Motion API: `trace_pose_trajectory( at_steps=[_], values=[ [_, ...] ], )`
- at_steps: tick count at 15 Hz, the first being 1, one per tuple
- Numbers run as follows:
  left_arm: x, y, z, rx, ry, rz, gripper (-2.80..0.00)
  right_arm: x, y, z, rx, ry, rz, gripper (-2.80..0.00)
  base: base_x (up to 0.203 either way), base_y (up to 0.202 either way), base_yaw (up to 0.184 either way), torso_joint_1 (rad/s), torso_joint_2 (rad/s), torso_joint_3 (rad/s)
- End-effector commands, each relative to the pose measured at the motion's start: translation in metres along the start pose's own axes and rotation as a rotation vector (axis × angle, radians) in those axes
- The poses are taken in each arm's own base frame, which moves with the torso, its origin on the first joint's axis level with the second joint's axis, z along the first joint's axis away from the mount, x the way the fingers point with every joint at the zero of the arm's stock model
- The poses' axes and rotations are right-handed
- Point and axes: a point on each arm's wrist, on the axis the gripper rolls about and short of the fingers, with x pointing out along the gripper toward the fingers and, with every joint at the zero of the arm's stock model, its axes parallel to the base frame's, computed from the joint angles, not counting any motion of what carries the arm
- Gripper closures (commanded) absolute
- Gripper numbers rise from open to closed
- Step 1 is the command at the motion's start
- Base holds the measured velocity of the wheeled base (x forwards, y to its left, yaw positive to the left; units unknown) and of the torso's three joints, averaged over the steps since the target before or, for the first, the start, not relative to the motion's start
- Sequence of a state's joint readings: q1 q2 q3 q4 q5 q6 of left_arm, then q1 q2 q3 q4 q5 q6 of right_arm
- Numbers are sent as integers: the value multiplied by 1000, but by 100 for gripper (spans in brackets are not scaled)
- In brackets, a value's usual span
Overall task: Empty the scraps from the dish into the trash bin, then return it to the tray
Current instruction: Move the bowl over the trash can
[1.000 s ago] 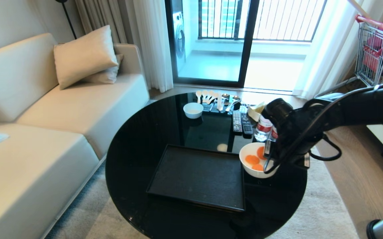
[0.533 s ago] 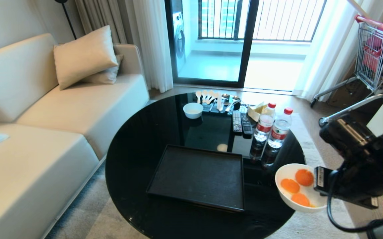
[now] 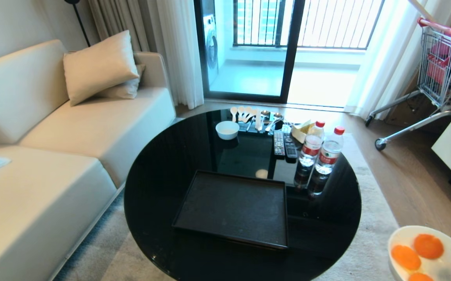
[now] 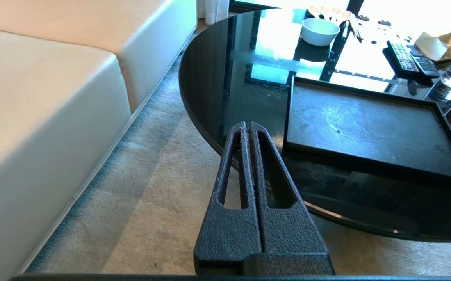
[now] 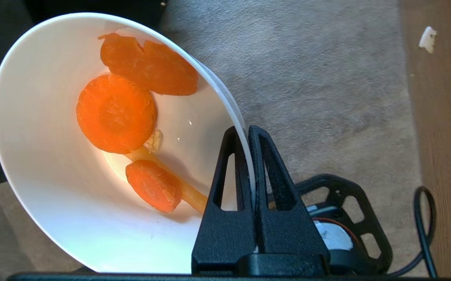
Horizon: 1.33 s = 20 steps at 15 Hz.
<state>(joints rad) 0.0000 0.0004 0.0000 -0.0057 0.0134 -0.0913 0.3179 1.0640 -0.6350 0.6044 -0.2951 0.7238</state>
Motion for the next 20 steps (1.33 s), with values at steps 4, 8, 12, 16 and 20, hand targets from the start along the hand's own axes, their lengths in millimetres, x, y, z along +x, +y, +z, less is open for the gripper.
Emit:
trace_pose_trajectory(
  at_steps=[4,8,12,16,20],
  values=[
    [0,0,0,-1,-1,0,0,-15,-38,-31,80,-99,4,0,0,0,0,0,0,0],
    [0,0,0,-1,-1,0,0,-14,-38,-31,90,-88,2,0,0,0,0,0,0,0],
    [0,0,0,-1,-1,0,0,-9,-34,-28,89,-76,-1,0,0,0,0,0,0,0],
    [0,0,0,-1,-1,0,0,-5,-31,-26,87,-56,23,0,0,0,0,0,0,0],
    [0,0,0,-1,-1,0,0,-6,-30,-25,88,-58,28,0,0,0,0,0,0,0]
  ],
)
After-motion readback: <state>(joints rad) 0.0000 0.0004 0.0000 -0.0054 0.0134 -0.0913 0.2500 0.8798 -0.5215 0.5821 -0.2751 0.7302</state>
